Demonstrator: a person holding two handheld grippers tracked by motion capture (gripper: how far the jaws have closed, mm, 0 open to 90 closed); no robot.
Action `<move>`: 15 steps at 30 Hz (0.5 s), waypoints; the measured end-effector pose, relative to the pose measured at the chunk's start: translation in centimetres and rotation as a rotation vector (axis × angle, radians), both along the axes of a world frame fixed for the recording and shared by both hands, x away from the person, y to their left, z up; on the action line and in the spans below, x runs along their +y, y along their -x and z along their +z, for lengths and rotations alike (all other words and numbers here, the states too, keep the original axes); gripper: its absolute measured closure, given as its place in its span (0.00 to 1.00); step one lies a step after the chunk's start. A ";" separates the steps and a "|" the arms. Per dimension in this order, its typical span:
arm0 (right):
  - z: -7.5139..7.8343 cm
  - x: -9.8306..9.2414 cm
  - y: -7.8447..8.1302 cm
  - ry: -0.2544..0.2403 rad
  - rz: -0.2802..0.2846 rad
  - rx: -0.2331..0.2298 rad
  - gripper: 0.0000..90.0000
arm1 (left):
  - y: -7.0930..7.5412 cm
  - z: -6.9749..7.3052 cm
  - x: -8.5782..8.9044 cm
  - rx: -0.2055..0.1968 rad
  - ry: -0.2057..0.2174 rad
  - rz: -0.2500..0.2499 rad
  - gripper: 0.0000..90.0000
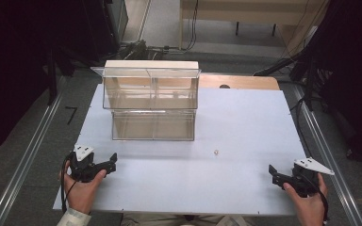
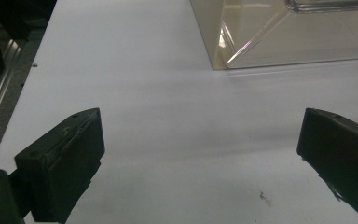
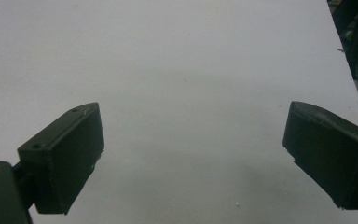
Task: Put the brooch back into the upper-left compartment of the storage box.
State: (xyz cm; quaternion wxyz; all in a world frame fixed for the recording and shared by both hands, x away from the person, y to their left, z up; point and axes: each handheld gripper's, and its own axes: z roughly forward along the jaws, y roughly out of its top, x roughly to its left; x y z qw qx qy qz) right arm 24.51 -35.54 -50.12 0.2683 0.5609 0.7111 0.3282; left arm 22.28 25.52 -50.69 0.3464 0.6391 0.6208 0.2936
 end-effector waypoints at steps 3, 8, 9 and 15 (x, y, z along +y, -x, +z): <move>0.1 0.1 0.0 -0.007 0.002 -0.002 0.04 | -0.1 0.0 0.1 0.000 0.000 0.003 0.02; 0.1 0.2 -0.1 -0.009 0.005 -0.008 0.04 | -0.1 -0.1 0.0 0.003 -0.005 -0.002 0.02; 0.1 0.3 -0.1 -0.009 0.006 -0.007 0.04 | -0.2 -0.1 0.0 0.002 -0.005 -0.002 0.02; 0.1 0.6 -0.3 -0.010 0.013 -0.007 0.04 | -0.2 0.0 0.0 -0.001 -0.006 -0.001 0.02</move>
